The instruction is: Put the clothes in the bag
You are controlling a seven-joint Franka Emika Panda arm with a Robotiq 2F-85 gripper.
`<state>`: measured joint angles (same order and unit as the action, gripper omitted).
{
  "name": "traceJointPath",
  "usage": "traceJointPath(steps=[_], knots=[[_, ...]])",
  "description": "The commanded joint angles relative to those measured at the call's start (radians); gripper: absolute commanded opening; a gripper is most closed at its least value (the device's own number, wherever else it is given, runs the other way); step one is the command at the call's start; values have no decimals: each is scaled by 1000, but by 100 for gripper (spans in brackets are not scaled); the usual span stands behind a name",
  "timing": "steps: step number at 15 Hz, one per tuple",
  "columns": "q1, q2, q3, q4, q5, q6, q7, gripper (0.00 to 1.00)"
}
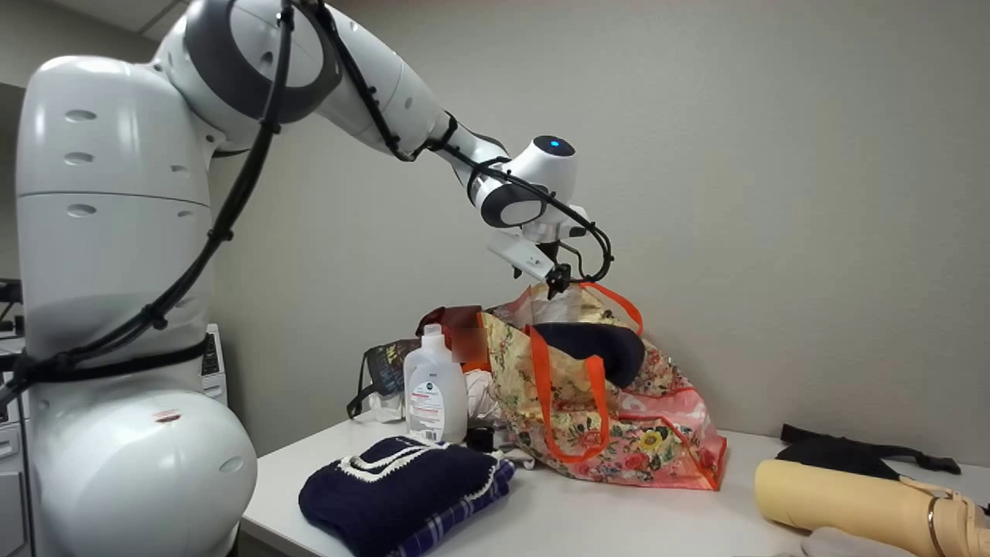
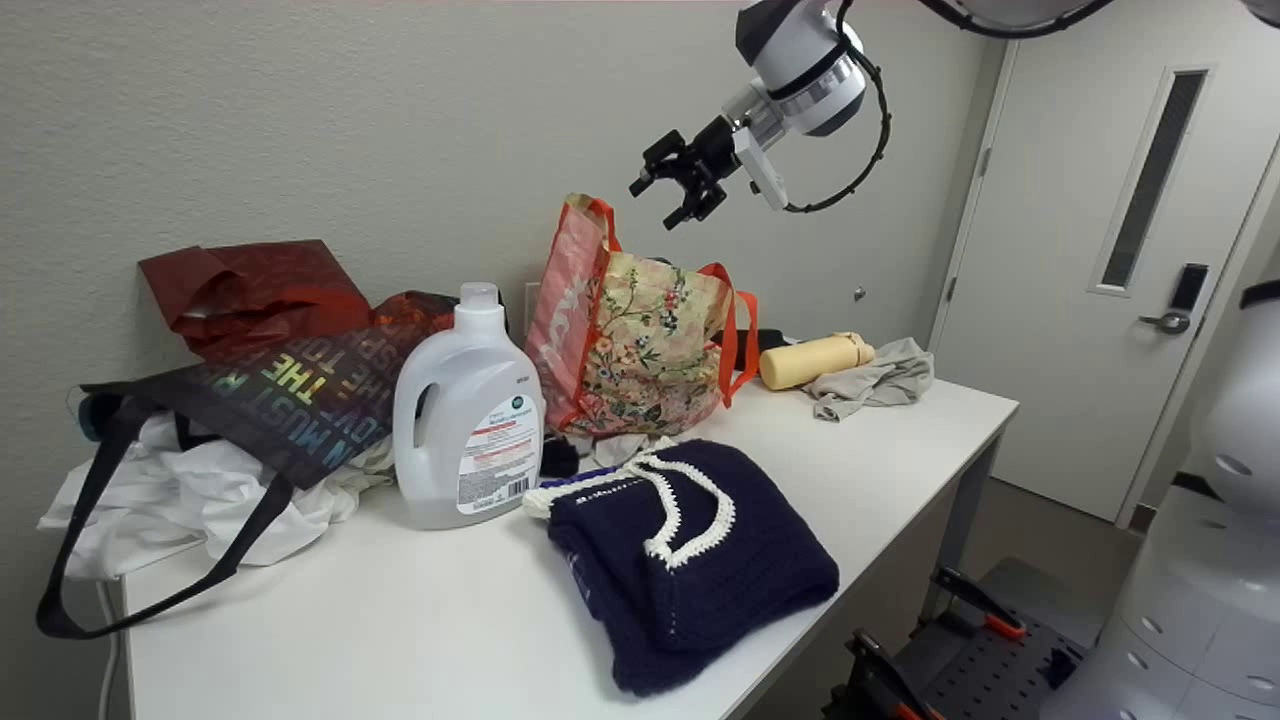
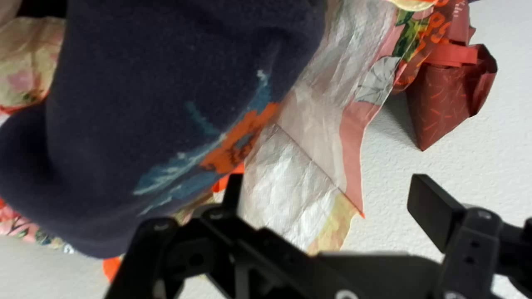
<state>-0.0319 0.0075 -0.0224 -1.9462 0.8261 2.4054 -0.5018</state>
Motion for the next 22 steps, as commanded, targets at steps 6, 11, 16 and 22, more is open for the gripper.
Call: traceJointPath(steps=[6,11,16,22], knots=[[-33,-105,-55,-85,-170,31,123,100],[-41,-272,-86,-256,-265,-63,159,100],[-31,-512,-113,-473,-367,-163,210,100],[-9,-641,-143,-759,-337,-128,202,100]])
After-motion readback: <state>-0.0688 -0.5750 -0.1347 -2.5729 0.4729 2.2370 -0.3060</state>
